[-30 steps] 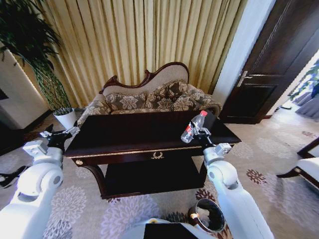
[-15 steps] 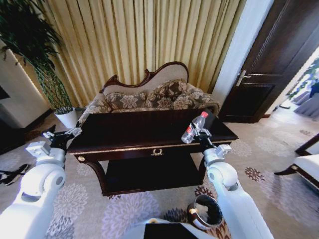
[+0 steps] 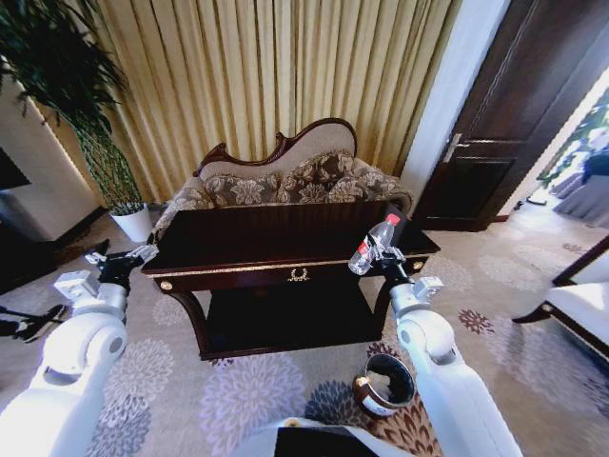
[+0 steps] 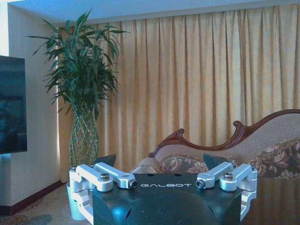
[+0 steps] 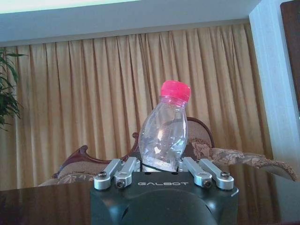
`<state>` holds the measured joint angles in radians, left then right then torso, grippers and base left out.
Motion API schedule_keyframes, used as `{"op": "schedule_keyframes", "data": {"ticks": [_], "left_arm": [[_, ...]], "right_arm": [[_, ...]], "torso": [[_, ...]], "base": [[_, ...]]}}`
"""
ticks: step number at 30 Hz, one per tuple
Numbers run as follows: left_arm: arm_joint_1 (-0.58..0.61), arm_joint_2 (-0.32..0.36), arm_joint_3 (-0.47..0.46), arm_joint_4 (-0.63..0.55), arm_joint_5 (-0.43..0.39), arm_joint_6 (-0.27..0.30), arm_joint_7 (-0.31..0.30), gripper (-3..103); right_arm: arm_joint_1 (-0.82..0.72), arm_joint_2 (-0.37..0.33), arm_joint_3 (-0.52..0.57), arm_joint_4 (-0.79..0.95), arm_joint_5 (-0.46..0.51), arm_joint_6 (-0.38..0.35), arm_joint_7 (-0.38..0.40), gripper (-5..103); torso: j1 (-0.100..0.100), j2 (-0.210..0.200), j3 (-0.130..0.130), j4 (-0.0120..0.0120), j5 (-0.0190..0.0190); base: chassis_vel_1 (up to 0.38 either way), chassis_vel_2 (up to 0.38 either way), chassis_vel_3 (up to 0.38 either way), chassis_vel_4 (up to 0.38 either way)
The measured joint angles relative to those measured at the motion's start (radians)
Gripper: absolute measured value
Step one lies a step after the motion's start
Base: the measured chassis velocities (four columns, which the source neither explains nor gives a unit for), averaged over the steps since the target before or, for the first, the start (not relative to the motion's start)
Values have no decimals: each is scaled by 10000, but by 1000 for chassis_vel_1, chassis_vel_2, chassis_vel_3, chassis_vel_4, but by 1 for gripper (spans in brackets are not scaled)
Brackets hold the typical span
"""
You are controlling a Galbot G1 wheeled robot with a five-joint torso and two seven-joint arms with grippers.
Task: Move to the front of the table and place the trash on the table into the trash bin.
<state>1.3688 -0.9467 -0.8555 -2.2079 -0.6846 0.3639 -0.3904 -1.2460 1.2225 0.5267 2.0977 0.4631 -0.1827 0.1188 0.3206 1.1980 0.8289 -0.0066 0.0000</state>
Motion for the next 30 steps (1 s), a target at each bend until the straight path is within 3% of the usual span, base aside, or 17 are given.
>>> {"op": "schedule_keyframes", "data": {"ticks": [30], "left_arm": [[102,-76,163,49,105,-210,46,100]], "right_arm": [[-247,524,-135,-657,-732,416,0,30]], "torso": [[-3,3,-2,2,-1]], "base": [[108,-105,-103,109]]}}
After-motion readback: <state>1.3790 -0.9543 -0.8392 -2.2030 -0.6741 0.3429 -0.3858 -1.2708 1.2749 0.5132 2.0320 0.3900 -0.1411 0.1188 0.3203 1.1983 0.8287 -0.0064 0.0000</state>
